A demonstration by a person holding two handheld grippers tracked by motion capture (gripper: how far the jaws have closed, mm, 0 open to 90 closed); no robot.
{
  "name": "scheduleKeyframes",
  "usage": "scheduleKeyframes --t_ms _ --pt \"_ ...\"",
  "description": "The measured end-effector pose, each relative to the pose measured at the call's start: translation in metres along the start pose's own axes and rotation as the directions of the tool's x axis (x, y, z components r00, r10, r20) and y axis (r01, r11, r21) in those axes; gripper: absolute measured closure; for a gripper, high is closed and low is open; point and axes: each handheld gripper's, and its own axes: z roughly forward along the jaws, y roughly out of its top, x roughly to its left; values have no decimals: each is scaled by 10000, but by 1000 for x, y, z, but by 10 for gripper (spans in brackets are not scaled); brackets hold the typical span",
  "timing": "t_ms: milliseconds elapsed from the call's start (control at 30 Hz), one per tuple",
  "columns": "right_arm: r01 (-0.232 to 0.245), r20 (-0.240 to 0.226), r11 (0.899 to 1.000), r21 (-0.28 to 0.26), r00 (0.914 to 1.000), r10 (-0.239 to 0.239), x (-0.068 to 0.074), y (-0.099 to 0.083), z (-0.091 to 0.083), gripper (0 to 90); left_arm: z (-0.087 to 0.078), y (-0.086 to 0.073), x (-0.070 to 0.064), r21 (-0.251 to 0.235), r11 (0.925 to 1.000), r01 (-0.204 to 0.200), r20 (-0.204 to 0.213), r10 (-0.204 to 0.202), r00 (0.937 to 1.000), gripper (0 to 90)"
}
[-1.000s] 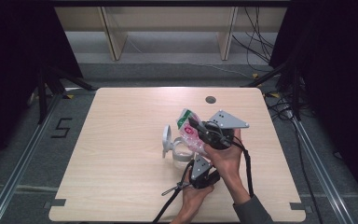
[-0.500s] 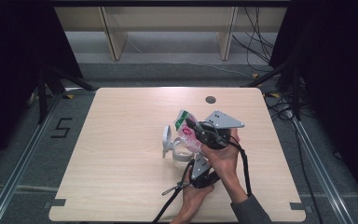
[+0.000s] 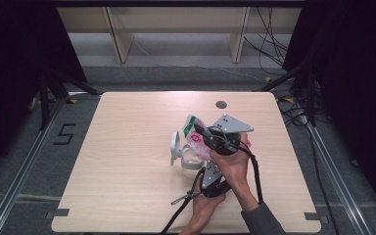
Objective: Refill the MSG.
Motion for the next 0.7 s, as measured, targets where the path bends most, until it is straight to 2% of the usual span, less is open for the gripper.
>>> scheduleKeyframes --t_ms 67,100,267,300,333,367,400,500,700 --pt "-27 -124 10000 -19 9999 26 0 0 1 900 1 0 0 -43 10000 58 22 -58 10000 768" --pt "25 -4 10000 -11 10000 -25 1 0 1 900 0 0 0 -12 10000 5 18 -5 10000 768" --pt "-36 -108 10000 44 9999 36 0 0 2 900 1 0 0 -21 10000 7 46 -7 10000 769" --pt "64 -43 9999 105 10000 -64 1 0 2 900 1 0 0 -24 10000 -16 44 16 10000 769" --pt "384 -36 9993 47 9993 -384 -2 0 3 900 0 0 0 -9 10000 -12 50 13 10000 769" --pt "259 -25 9996 103 9997 -258 -1 0 3 900 0 0 0 -7 10000 -11 47 11 10000 769" --pt "288 -205 9996 57 9994 -287 -2 0 5 900 1 -1 0 -8 10000 -14 20 14 10000 769" --pt "333 -9 9994 133 9994 -333 -1 0 6 900 1 -1 -1 -27 10000 3 14 -3 10000 770" --pt "274 -144 9994 198 9995 -271 -2 0 7 900 1 -2 -1 -87 9999 -58 35 58 10000 771"
